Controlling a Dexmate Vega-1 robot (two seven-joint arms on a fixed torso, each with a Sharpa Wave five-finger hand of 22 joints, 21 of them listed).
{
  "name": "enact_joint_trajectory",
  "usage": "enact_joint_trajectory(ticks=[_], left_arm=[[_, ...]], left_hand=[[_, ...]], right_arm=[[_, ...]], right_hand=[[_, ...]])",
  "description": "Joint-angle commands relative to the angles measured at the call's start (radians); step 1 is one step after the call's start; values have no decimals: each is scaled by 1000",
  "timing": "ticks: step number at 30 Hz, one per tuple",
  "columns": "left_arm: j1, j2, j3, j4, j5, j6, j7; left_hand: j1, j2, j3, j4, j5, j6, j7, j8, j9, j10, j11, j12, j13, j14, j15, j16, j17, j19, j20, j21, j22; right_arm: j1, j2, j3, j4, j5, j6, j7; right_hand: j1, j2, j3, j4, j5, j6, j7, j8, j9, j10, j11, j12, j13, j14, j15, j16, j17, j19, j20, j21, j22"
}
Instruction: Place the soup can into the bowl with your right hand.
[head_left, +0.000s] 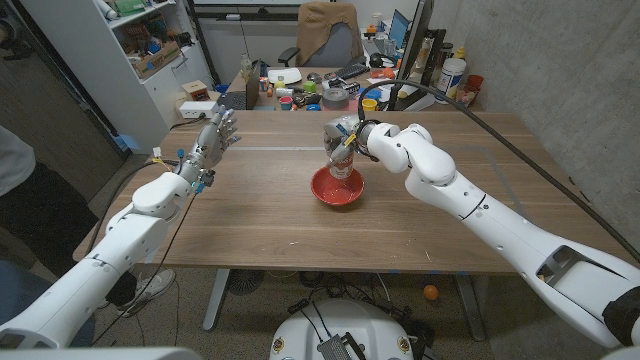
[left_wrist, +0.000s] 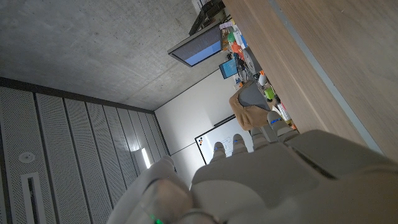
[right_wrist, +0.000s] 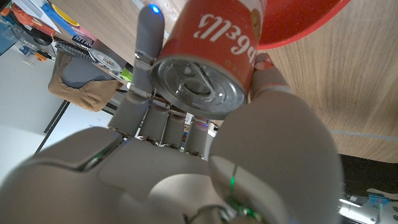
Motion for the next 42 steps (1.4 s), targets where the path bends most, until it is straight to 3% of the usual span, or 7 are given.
enact_joint_trajectory(ticks=[1,20,42], left_arm=[[16,7,-6,-18,-1,16,16],[38,16,-14,-44,-2,16,22],[44,24,-19,-53,-7,20,20]], left_hand=[[5,22,-7,2,6,-249,-3,-2,3,-216,6,8,4,-214,1,2,3,-150,9,-3,5],[8,20,-12,-1,8,-249,-3,-2,3,-217,8,8,4,-215,1,3,2,-151,9,-4,5],[9,20,-18,-1,10,-248,-3,-1,3,-219,7,8,4,-217,-2,3,2,-154,8,-5,5]], right_arm=[[-31,3,-1,16,12,-12,-45],[-51,13,-25,69,43,-11,-94],[-56,38,-58,108,-15,-35,-158]], right_hand=[[377,367,-7,2,8,9,-1,-4,3,104,-87,44,41,382,-243,7,5,-21,-68,11,2],[382,369,-14,3,9,13,-1,-9,7,105,-88,44,41,380,-243,8,5,-27,-69,21,-4],[386,370,-22,7,9,15,-3,-16,12,104,-89,43,41,378,-242,7,4,-36,-68,32,-10]])
